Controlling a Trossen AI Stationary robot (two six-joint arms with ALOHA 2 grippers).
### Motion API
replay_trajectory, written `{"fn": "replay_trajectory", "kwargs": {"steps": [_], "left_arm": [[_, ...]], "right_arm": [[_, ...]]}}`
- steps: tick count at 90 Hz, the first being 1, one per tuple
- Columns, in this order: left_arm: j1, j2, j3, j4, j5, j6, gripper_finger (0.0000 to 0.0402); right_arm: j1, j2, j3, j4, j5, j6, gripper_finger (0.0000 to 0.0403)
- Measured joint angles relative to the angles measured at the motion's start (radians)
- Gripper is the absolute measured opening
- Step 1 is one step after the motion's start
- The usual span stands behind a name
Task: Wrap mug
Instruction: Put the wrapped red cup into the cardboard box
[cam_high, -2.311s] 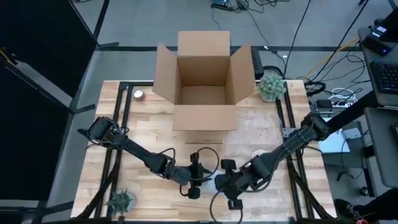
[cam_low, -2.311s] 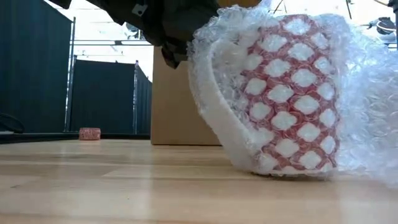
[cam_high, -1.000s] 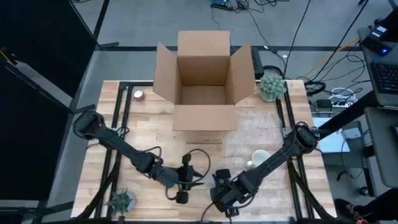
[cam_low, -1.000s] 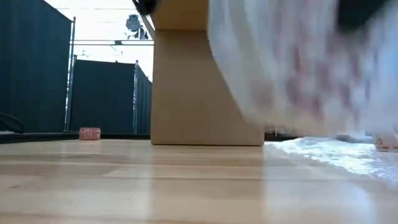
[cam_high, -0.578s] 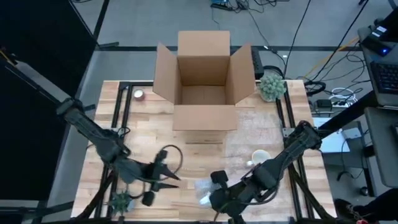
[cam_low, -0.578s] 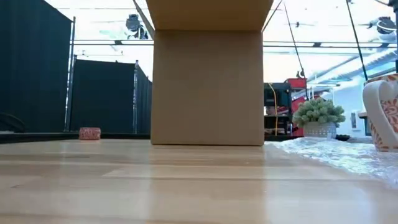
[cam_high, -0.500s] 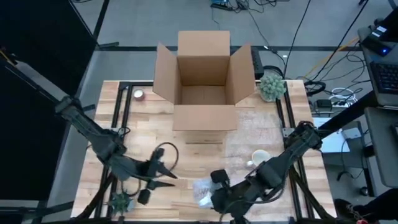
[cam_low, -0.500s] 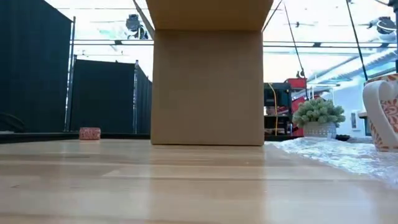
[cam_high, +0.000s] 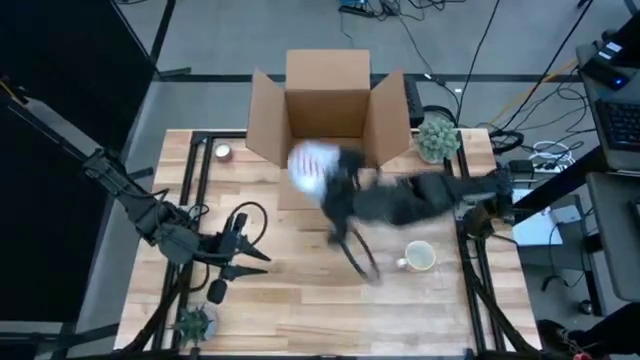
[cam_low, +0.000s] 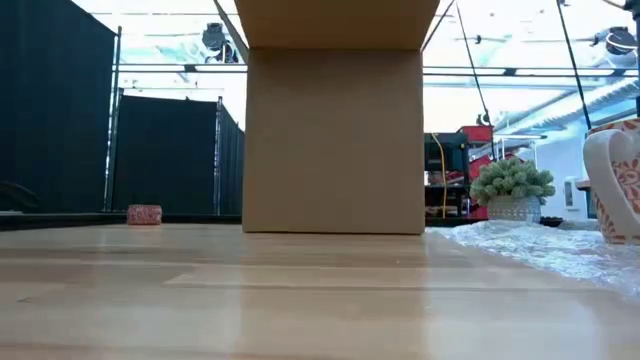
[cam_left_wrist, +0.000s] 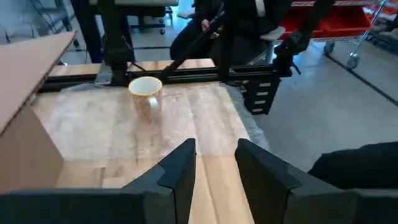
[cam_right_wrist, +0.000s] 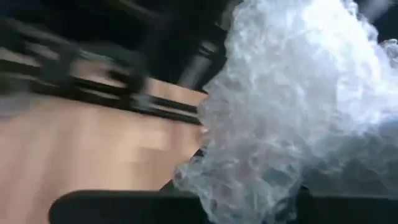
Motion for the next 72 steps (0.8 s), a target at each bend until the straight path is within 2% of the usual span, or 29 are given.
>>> {"fn": "replay_trajectory", "kwargs": {"steps": [15, 28, 57, 72], "left_arm": [[0.015, 0.011, 0.000, -0.030, -0.020, 0.003, 0.0106], [0.016, 0.013, 0.000, -0.045, -0.085, 0.001, 0.0106], [0.023, 0.013, -0.029, -0.048, -0.101, 0.006, 0.0106], [0.029, 0.014, -0.066, -0.048, -0.104, -0.003, 0.0106]], "right_arm": [[-0.263, 0.045, -0.001, -0.037, -0.184, 0.111, 0.0009], [-0.405, 0.120, -0.042, -0.117, -0.334, 0.221, 0.0008], [-0.505, 0.255, -0.094, -0.163, -0.583, 0.355, 0.0007], [-0.512, 0.286, -0.094, -0.138, -0.588, 0.383, 0.0007]]}}
